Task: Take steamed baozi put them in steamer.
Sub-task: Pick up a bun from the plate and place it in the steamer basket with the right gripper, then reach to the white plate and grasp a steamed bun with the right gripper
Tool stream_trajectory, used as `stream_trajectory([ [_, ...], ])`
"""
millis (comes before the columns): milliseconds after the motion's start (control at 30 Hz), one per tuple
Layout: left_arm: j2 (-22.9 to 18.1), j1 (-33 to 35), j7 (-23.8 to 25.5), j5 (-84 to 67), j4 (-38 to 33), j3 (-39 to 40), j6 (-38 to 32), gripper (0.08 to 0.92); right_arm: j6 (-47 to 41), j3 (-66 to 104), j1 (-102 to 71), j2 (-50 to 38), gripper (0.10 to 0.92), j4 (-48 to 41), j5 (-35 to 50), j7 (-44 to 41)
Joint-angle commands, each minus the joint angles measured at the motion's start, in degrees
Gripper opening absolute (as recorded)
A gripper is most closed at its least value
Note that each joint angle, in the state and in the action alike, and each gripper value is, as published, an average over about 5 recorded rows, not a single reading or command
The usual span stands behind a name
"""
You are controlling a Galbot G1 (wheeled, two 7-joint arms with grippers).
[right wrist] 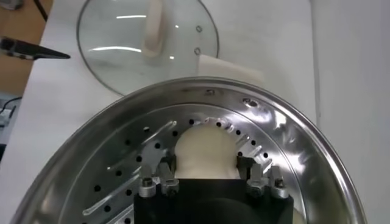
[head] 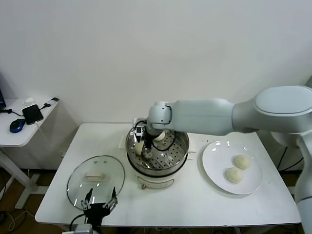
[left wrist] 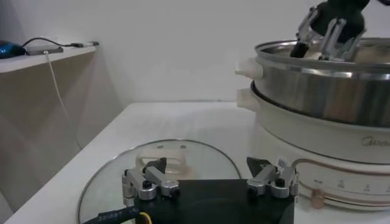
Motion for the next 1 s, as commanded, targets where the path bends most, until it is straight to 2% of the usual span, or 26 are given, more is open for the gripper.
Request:
stream_trajectory([
  [33, 0.03, -0.09, -0.03, -0.04, 0.06, -0.05, -0.01, 0.823, 3.0, 0.51, 0.49, -0.42, 0.725, -0.78, -1.0, -3.45],
  [200, 0.0, -0.11, -0.07, -0.06, 0.24, 0.01, -0.03, 0.823, 10.21, -2.8, 9.28, -5.6, 0.816, 1.65, -1.72, -11.93],
  [367, 0.03, 0.2, -0.07, -0.05, -0.08, 0.06, -0.02, 0.823, 19.52, -10.95, 21.68, -14.65, 0.822, 2.71, -0.41, -24.59],
  [533, -0.03, 0.29, -0.04, -0.08, -0.66, -0.06, 0.12, 0.823, 25.7, -19.42, 31.51, -26.64, 0.823, 5.34, -4.65, -33.73],
  [767, -0.02, 0.0, 0.11, -0.39, -1.23, -0.34, 0.06, 0.823, 26.53, -26.89, 27.2, -41.81, 0.823, 8.0, -18.95, -31.91],
  [1000, -0.53, -0.41, 0.27, -0.68, -1.25, -0.83, 0.16, 0.823, 23.8, -15.37, 8.66, -48.23, 0.823, 4.99, -26.1, -28.49],
])
